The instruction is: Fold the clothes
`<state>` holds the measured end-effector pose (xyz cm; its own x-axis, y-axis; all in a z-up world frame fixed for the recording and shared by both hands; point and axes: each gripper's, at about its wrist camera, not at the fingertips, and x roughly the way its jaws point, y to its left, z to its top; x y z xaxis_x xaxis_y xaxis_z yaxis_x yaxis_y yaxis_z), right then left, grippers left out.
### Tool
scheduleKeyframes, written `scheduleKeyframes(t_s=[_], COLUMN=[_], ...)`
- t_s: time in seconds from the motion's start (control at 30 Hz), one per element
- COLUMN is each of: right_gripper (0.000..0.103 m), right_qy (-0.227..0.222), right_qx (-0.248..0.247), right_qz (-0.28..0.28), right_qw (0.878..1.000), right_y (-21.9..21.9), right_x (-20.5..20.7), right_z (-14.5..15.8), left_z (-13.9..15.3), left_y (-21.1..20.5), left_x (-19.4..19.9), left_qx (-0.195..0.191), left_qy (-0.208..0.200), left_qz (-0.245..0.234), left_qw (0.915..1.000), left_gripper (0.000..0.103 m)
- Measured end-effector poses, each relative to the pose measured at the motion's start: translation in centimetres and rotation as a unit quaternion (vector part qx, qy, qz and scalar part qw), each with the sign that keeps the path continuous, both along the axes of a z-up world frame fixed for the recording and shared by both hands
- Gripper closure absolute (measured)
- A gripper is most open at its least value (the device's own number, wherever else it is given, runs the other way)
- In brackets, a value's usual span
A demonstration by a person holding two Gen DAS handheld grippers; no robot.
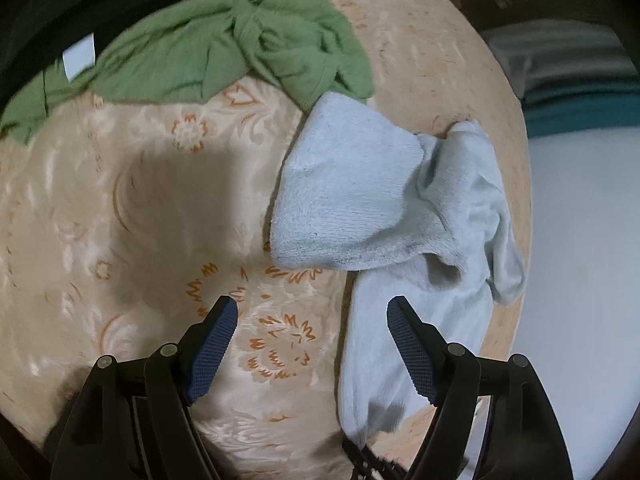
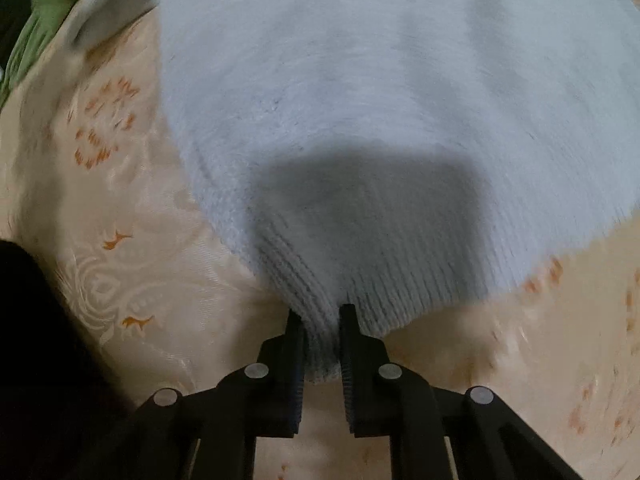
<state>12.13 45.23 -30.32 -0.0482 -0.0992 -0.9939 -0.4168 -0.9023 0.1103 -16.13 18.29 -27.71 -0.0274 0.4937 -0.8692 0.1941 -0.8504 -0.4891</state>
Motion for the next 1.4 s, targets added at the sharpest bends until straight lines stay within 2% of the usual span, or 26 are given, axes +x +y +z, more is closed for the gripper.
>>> scheduleKeyframes(t_s=[0.23,0.4,0.47,0.5,0.53,0.57,0.6,0.7,0.77,0.87,0.93,1.0,1.07,1.2,1.27,1.3,1.33,1.4], right_gripper=[0.092,0.092,0.092,0.092,0.092,0.092,0.092,0.092,0.092,0.092,0.092,0.092,0.092,0.092,0.092,0.092,0.092,0.089], right_qy=[-0.040,-0.060,-0.056,-0.053,-0.053,-0.056,-0.060,-0.062,-0.056,-0.034,-0.017,0.001,0.017,0.051,0.065,0.066,0.067,0.061], right_qx=[0.029,0.037,0.035,0.031,0.026,0.024,0.024,0.017,0.013,-0.010,-0.029,-0.048,-0.059,-0.095,-0.124,-0.132,-0.137,-0.141], right_qz=[-0.035,-0.123,-0.155,-0.169,-0.174,-0.172,-0.167,-0.139,-0.120,-0.096,-0.077,-0.048,-0.015,0.063,0.099,0.115,0.128,0.142], right_qw=[0.998,0.990,0.986,0.984,0.983,0.983,0.984,0.988,0.991,0.995,0.996,0.998,0.998,0.992,0.985,0.982,0.980,0.978], right_y=[3.0,6.8,7.9,8.3,8.4,8.3,8.1,7.0,6.3,5.1,4.1,2.5,0.7,-3.2,-5.3,-6.4,-7.3,-8.2], right_x=[7.7,13.7,15.1,15.5,15.5,15.3,14.9,13.7,13.1,12.5,12.0,11.0,9.9,8.2,7.9,8.0,8.0,8.2], right_z=[1.9,3.2,3.7,3.9,3.9,3.7,3.6,3.4,3.6,4.2,4.6,5.1,5.6,7.1,8.0,8.4,8.4,7.9], left_z=[-3.3,-6.4,-7.4,-7.9,-8.4,-8.3,-7.7,-5.7,-3.5,1.7,5.2,7.6,9.9,15.2,16.1,16.1,16.1,15.3], left_y=[2.2,3.0,3.4,3.7,3.9,4.2,4.1,3.7,2.4,-0.2,-1.9,-3.3,-4.5,-6.1,-7.7,-8.2,-8.8,-9.4], left_x=[-0.1,0.0,-0.3,-0.4,-0.5,-0.8,-1.3,-2.8,-3.8,-6.5,-8.3,-9.1,-8.9,-7.5,-6.7,-6.6,-6.5,-6.7], left_qx=[0.038,0.076,0.079,0.081,0.083,0.080,0.077,0.069,0.076,0.068,0.064,0.075,0.071,0.025,0.001,-0.007,-0.015,-0.039], left_qy=[-0.049,-0.092,-0.103,-0.108,-0.112,-0.102,-0.085,-0.032,0.004,0.069,0.111,0.131,0.155,0.244,0.267,0.266,0.264,0.246], left_qz=[0.043,0.106,0.112,0.114,0.116,0.110,0.107,0.097,0.113,0.115,0.115,0.113,0.111,0.096,0.106,0.113,0.119,0.110], left_qw=[0.9972,0.9871,0.9852,0.9842,0.9834,0.9854,0.9877,0.9924,0.9907,0.9886,0.9850,0.9821,0.9791,0.9646,0.9577,0.9573,0.9569,0.9623], left_gripper=[0.024,0.024,0.024,0.026,0.034,0.075,0.096,0.097,0.097,0.097,0.097,0.097,0.097,0.097,0.097,0.097,0.097,0.097])
